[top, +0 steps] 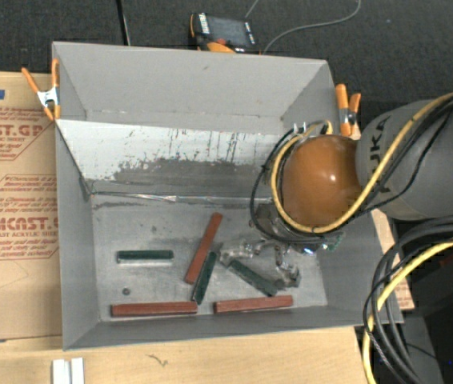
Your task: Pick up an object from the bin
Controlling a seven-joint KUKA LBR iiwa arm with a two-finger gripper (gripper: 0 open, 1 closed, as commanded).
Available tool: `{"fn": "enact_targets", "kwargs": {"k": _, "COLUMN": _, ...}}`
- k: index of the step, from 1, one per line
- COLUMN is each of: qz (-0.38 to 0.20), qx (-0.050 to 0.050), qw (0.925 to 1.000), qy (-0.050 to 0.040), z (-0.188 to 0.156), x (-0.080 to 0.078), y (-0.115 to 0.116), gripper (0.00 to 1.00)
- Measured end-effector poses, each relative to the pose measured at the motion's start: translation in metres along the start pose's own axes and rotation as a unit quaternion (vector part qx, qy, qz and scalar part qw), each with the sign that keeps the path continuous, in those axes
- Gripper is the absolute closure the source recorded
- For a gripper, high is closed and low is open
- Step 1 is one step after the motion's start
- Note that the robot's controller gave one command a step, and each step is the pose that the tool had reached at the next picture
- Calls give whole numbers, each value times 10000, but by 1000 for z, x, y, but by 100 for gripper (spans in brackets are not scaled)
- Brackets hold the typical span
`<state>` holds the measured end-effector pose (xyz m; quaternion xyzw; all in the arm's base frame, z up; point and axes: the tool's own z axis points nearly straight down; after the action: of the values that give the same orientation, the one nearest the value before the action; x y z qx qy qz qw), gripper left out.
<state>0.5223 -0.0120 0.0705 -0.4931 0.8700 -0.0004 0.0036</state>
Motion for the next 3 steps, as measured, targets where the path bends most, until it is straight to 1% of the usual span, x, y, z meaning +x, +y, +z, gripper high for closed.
{"fn": "enact_targets", "kwargs": {"k": 1, "qz": 577, "qx": 28, "qw": 9983, "qy": -3, "z": -79, "x": -10, "y": -65, "gripper": 0}}
{"fn": "enact_targets", "kwargs": {"k": 2, "qz": 343, "qx": -26, "qw": 9994, "qy": 2, "z": -99, "x": -63, "y": 3, "gripper": 0}}
{"fn": "enact_targets", "kwargs": {"k": 3, "qz": 138, "qx": -46, "qw": 9999, "qy": 14, "z": -21, "x": -117, "y": 3, "gripper": 0}}
